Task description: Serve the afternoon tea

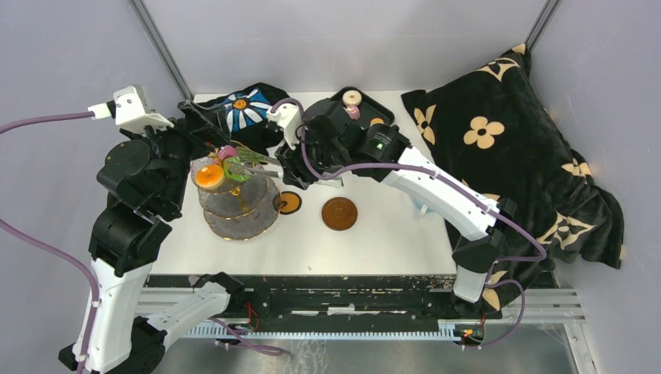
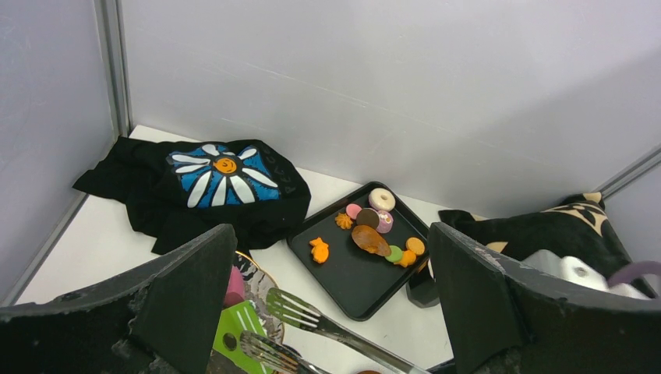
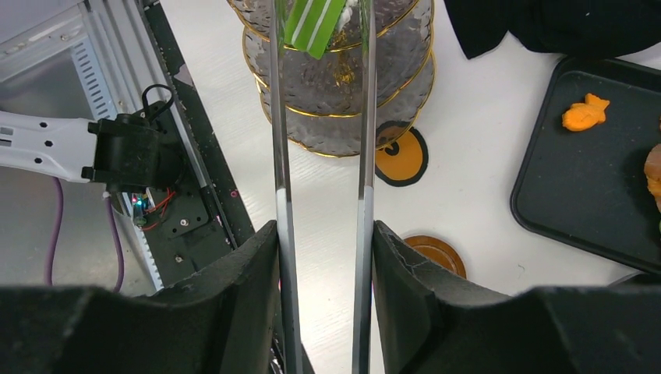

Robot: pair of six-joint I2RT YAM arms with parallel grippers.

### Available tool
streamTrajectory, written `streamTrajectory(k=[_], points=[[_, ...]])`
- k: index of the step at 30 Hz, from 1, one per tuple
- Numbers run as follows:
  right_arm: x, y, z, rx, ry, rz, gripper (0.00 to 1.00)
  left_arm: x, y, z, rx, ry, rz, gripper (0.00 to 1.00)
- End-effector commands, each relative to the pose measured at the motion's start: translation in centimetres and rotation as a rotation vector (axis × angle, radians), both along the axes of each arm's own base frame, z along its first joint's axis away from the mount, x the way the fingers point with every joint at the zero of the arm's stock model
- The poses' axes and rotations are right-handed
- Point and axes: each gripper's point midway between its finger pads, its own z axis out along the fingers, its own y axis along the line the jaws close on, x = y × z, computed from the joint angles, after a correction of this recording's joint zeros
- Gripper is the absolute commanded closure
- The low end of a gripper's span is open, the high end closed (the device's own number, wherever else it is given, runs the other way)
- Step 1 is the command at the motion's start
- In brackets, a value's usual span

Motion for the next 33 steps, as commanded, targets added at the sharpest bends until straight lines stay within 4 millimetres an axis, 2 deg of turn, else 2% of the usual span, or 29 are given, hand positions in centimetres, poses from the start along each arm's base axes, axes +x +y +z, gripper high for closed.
streamTrajectory(k=[1,3,6,11,15,18,19,24,27,33], points=[[-0.9,-1.8,8.6,0.23,-0.133,-0.03,0.51,-0.3,0.2,1.0,-0.037,-0.032,0.005,0.01],[-0.4,-3.0,8.8,0.223,-0.174,-0.069,0.53,-0.2,0.0,0.8,-0.037,-0.026,0.001,0.01],[1.7,-5.6,7.0,0.141,-0.229,-0.205,0.57,0.0,-0.2,0.6,-0.035,-0.016,-0.006,0.01],[6.0,-10.1,1.1,0.039,-0.145,-0.385,0.62,0.1,-0.1,0.5,-0.035,-0.012,0.004,0.01],[8.9,-12.0,-3.6,0.026,-0.015,-0.497,0.63,0.7,-0.5,-0.1,-0.031,0.007,0.003,0.01],[10.9,-11.8,-6.2,-0.001,0.048,-0.566,0.63,1.1,-0.8,-0.4,-0.028,0.019,-0.003,0.01],[11.7,-11.5,-7.3,-0.014,0.068,-0.584,0.63,1.2,-0.9,-0.5,-0.027,0.021,-0.002,0.01],[15.0,-9.0,-10.7,-0.039,0.113,-0.625,0.61,1.3,-0.8,-0.4,-0.026,0.021,0.005,0.01],[16.9,-8.2,-12.8,-0.085,0.113,-0.657,0.6,1.2,-0.5,-0.3,-0.018,0.021,0.018,0.01],[20.1,-7.1,-15.0,-0.092,0.068,-0.722,0.6,1.3,-0.1,-0.2,0.005,0.026,0.037,0.01]])
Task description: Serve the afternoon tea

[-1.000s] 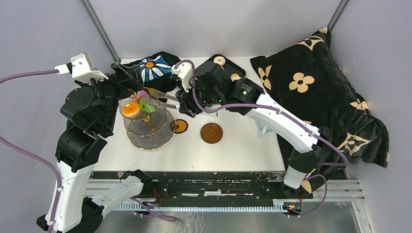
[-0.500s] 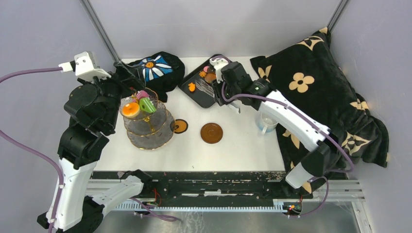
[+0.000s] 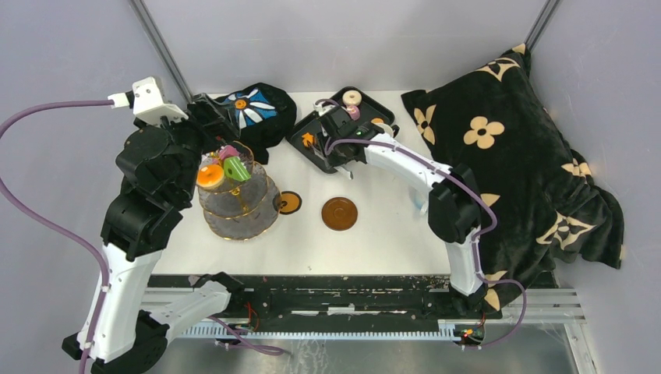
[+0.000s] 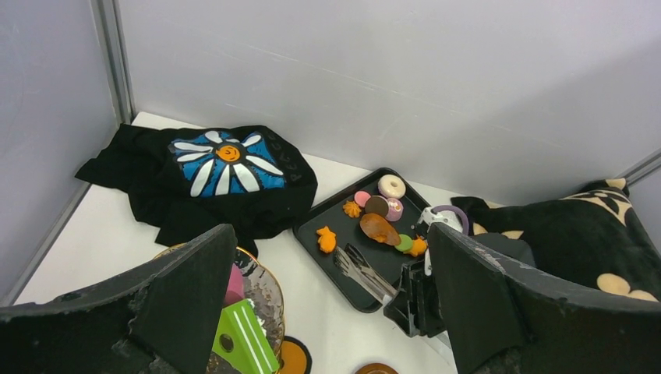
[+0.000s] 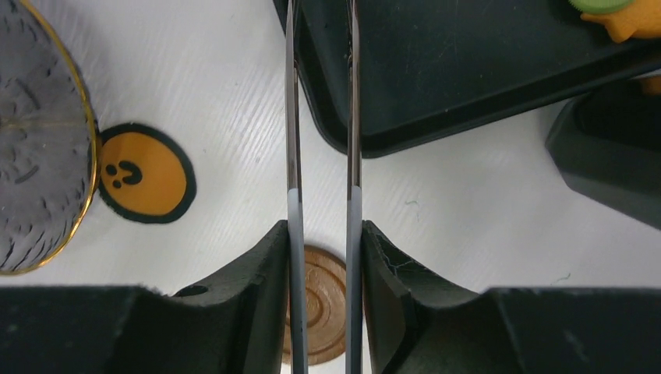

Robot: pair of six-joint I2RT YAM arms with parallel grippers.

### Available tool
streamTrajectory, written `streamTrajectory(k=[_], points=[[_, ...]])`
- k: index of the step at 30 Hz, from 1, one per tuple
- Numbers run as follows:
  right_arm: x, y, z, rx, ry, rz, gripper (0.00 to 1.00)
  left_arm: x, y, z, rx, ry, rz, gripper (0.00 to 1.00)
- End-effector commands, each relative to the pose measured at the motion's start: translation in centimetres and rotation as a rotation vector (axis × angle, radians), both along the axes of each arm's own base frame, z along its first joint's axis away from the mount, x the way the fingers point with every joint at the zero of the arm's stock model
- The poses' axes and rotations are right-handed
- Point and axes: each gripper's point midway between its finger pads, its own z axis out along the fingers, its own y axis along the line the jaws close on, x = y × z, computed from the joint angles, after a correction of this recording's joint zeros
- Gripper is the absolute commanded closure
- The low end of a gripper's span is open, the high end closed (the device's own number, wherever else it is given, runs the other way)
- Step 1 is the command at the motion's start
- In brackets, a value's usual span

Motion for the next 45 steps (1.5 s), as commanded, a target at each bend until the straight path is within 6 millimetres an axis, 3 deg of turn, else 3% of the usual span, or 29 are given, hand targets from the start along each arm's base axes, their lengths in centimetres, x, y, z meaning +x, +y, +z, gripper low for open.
streamTrajectory(k=[1,15,28,31,35,45], points=[[4.0,1.8,3.4,0.069,-0.145,-0.074,0.6,-0.2,0.9,1.0,-0.01,-0.02,0.044,0.01],[5.5,3.6,0.4,0.036,-0.095,-0.053,0.53,0.3,1.2,0.5,0.028,-0.012,0.073,0.01],[6.0,3.2,-2.1,-0.035,-0.078,-0.059,0.51,0.3,1.3,0.4,0.032,-0.012,0.077,0.01],[6.3,3.1,-2.2,-0.054,-0.084,-0.063,0.56,0.2,1.3,0.5,0.031,-0.014,0.078,0.01],[6.1,2.8,-0.5,-0.033,-0.108,-0.065,0.73,0.1,1.5,0.5,0.03,-0.015,0.079,0.01],[3.3,0.0,5.2,0.026,-0.173,-0.088,0.96,0.4,0.4,0.5,0.004,-0.015,0.037,0.01]])
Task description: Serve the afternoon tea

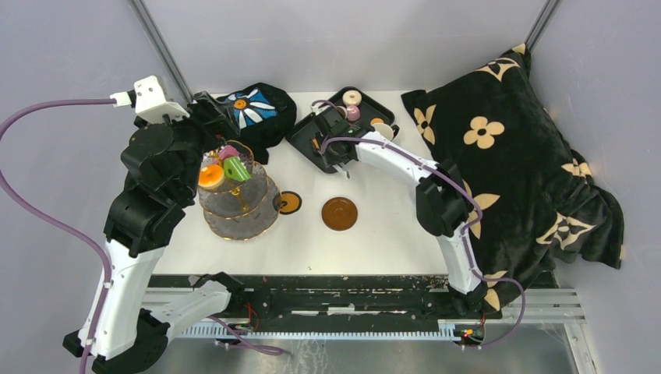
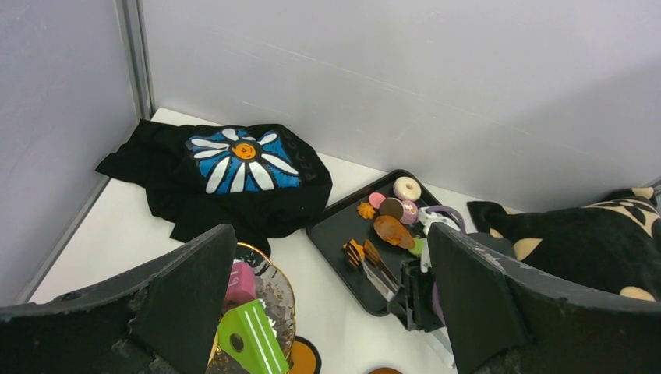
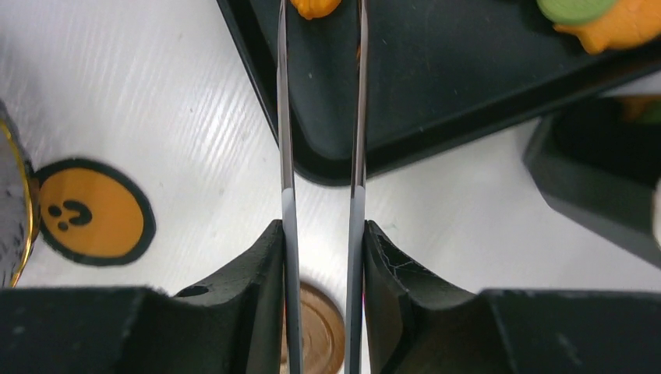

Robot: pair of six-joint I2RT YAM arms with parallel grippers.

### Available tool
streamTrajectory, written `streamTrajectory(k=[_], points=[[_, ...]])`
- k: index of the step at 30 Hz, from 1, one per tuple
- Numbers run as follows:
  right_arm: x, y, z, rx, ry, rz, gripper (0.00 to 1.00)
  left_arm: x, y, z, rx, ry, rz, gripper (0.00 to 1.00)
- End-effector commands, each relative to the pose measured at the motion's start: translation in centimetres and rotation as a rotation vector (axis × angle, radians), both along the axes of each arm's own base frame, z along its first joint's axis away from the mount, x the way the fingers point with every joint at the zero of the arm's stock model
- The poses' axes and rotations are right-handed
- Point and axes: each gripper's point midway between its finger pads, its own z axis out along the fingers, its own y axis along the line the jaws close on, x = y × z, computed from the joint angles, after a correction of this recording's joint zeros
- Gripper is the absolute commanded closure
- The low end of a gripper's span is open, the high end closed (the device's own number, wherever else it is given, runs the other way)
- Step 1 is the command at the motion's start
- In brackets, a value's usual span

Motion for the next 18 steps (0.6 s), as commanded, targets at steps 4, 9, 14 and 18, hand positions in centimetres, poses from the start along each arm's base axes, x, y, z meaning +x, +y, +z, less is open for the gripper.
streamTrajectory(k=[4,9,14,18], points=[[-1.5,-1.9,10.9,0.152,-0.185,-0.025,0.99,-0.2,-0.3,0.9,-0.016,-0.031,-0.022,0.01],[-4.5,-2.1,14.5,0.256,-0.182,0.043,0.99,-0.6,-0.1,1.2,-0.026,-0.039,-0.021,0.01],[-8.5,0.1,17.7,0.367,-0.178,0.167,0.99,-0.8,0.0,1.4,-0.035,-0.042,-0.022,0.01],[-11.8,3.3,18.5,0.388,-0.163,0.287,0.99,-0.9,-0.3,1.7,-0.042,-0.048,-0.043,0.01]])
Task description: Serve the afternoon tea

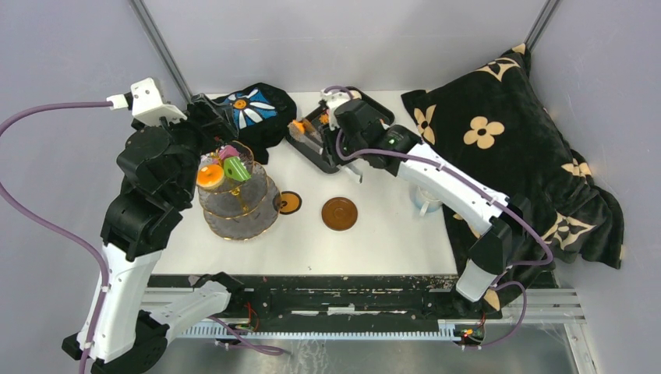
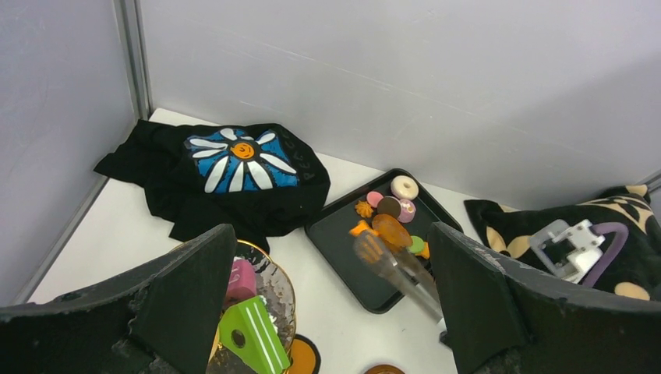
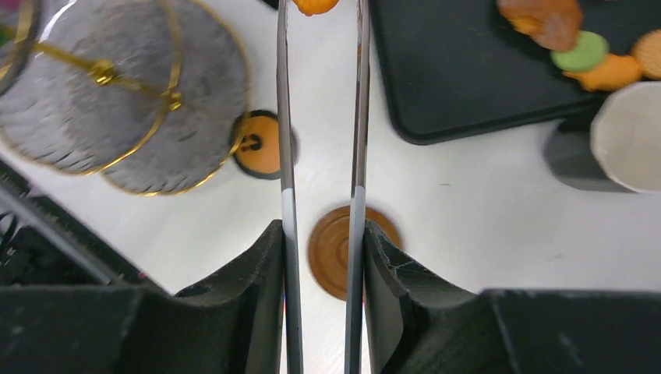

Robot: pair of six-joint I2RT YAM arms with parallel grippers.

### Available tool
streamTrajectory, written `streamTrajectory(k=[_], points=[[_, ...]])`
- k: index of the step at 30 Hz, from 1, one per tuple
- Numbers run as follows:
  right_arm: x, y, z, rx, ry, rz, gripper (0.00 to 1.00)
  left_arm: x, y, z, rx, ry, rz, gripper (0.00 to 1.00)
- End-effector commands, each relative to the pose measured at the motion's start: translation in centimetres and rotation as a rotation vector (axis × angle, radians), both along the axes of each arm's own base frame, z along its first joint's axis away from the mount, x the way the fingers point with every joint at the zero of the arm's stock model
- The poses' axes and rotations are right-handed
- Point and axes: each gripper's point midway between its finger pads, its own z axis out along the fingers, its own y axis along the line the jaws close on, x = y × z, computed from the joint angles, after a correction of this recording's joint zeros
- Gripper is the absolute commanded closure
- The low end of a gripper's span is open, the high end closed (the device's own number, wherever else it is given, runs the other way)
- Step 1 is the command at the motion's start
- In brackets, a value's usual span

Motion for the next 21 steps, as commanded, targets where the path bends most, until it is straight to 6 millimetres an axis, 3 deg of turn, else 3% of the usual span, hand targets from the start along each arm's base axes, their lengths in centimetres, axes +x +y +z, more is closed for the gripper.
streamTrajectory(k=[1,10,21], points=[[-3.8,5.0,3.3,0.112,-0.039,0.171,0.99,-0.7,-0.4,1.8,-0.044,-0.049,-0.04,0.01],[-6.5,10.3,2.4,0.129,0.006,0.321,0.99,-1.3,0.1,2.1,-0.048,-0.055,-0.033,0.01],[-6.5,14.0,1.3,0.152,0.038,0.378,0.99,-1.7,0.5,2.1,-0.042,-0.058,-0.025,0.01]])
